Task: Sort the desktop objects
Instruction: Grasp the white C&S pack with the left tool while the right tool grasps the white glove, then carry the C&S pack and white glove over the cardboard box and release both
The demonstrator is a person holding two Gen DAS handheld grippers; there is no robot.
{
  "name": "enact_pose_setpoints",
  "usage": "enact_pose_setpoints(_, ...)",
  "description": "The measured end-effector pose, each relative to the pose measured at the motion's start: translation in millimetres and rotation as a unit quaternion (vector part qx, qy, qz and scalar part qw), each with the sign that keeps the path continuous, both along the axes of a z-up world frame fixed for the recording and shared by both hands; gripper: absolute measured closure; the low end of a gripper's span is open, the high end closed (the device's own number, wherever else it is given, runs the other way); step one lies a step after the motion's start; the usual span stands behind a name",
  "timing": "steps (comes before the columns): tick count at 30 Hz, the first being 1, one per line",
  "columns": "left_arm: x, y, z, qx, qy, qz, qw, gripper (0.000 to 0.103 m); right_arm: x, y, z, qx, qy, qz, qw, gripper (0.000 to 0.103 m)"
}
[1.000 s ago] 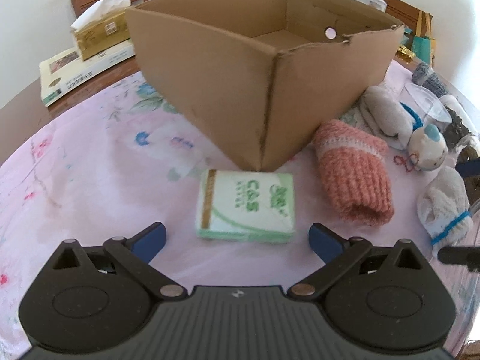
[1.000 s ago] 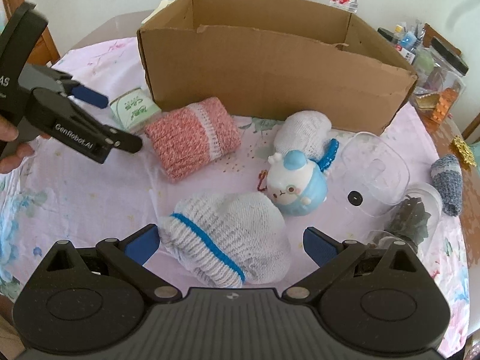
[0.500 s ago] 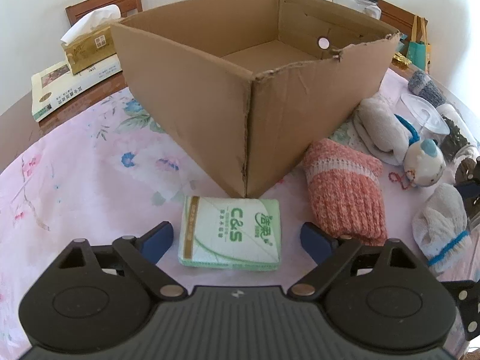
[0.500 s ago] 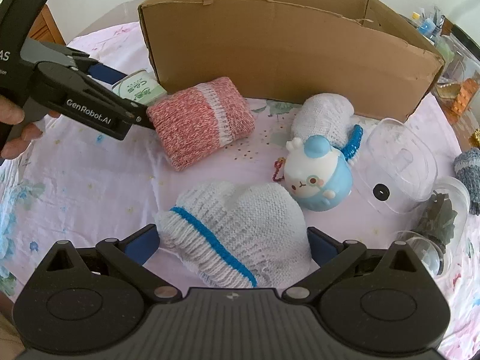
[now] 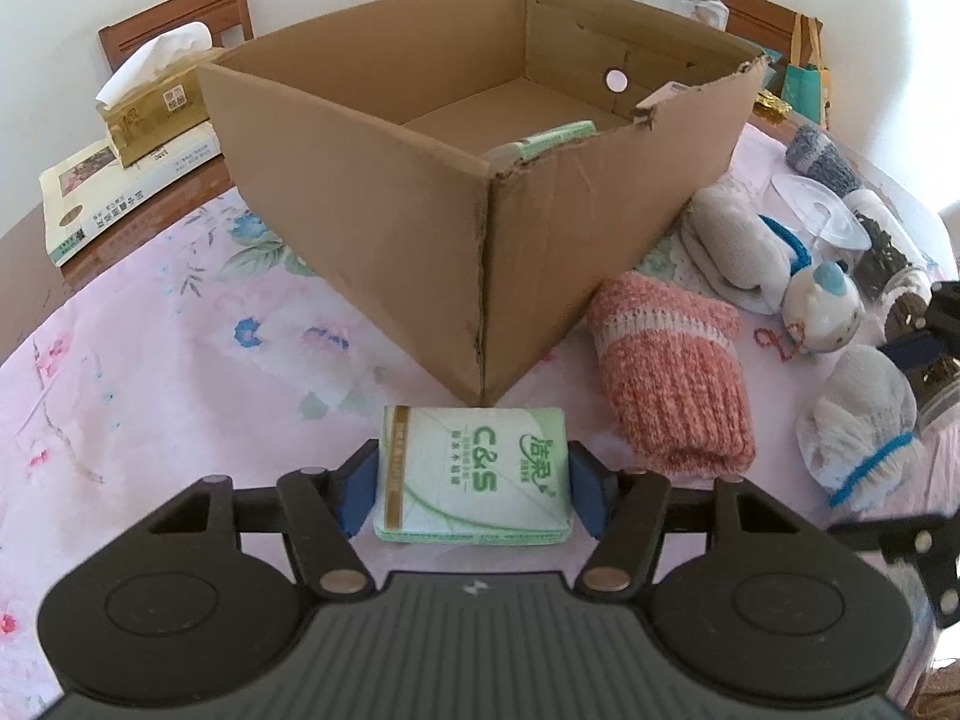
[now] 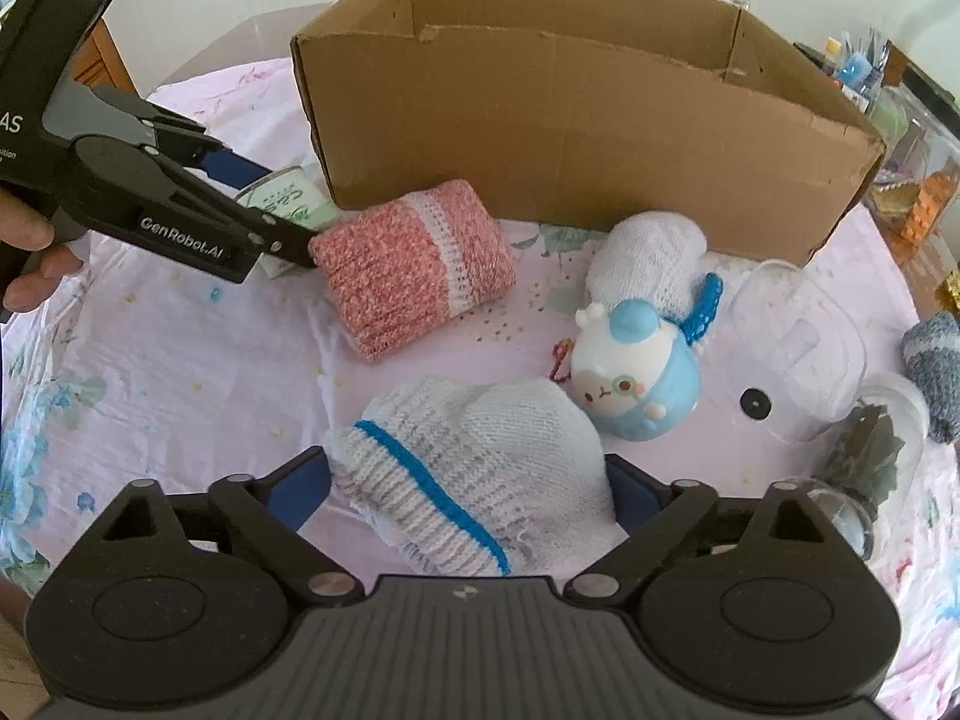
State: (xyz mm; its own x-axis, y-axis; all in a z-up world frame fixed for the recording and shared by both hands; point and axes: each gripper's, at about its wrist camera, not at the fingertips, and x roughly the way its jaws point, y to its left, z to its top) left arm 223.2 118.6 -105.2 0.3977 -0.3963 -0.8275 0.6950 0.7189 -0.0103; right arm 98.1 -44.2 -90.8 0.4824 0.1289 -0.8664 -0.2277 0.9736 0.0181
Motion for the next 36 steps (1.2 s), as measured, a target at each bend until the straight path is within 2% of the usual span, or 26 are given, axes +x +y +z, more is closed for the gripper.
enact_pose_setpoints(11,-11,12,19,0.000,0.008,-0.028,0.9996,0.040,-1,-4,17,0.002,-0.007,0.009,1.000,0.015)
enact_pose_setpoints(25,-39,6,83,-0.035,-0.015,-0.093,0.9949,0.040,5,0,63,-0.010,-0.042,0.038,0.998,0.015)
enact_pose_setpoints(36,-37,-13,116,-0.056,-0.030,-0.102,0.9928,0.040,19,-7,94,-0.010,-0.078,0.050,0.996,0.015)
